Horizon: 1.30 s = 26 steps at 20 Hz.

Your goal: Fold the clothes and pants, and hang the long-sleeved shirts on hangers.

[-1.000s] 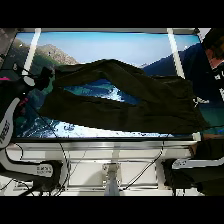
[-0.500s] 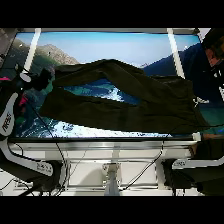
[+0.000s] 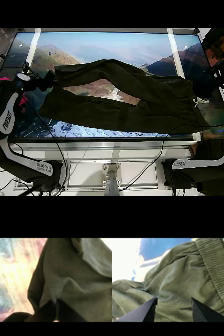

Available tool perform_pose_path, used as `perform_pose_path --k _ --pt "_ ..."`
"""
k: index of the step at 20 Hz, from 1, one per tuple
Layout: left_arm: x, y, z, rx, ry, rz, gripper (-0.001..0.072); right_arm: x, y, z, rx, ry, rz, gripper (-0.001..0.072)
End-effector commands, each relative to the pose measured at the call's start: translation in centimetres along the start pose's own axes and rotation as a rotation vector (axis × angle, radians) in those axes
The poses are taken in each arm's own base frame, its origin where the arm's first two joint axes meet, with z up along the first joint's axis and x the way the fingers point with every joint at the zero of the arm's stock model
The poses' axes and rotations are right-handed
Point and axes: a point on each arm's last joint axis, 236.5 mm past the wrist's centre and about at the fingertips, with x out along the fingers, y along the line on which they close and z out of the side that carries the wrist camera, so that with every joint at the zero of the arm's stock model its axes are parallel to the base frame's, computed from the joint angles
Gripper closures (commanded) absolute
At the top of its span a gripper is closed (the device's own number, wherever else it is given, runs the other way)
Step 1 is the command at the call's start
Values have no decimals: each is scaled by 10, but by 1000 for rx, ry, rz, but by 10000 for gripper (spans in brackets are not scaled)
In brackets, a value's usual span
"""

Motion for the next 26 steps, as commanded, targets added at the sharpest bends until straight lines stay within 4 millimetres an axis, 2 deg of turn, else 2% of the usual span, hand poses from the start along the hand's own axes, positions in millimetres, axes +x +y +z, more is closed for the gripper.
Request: perform_pose_path --k 1,4,6,8,11,14,16,18,20,23,26 --pt "-2 -7 -2 24 14 -31 701 0 -2 1 -5 -2 -8 229" --pt "-16 -16 17 185 -35 -34 703 1 -13 2 -19 -6 -57 231" --pt "-29 -11 35 308 -67 35 703 8 -23 1 -14 10 -77 241" --pt "-40 1 46 372 -85 123 703 25 -33 -9 0 69 -91 239" --pt "-43 22 45 456 -54 217 703 56 -57 -24 21 164 -130 227" --pt "-43 25 41 462 -34 223 702 87 -80 -35 -21 242 -136 227" --pt "-43 26 39 465 -24 227 702 104 -91 -38 -29 270 -140 227" --pt "-46 42 37 529 8 292 702 118 -101 -32 -16 253 -144 227" --pt "-53 62 34 603 58 375 702 123 -102 -24 -16 217 -144 227" --pt "-56 70 35 642 75 416 702 119 -107 -11 -45 181 -177 227" --pt "-59 79 38 683 84 459 701 115 -116 -9 -49 180 -220 228"
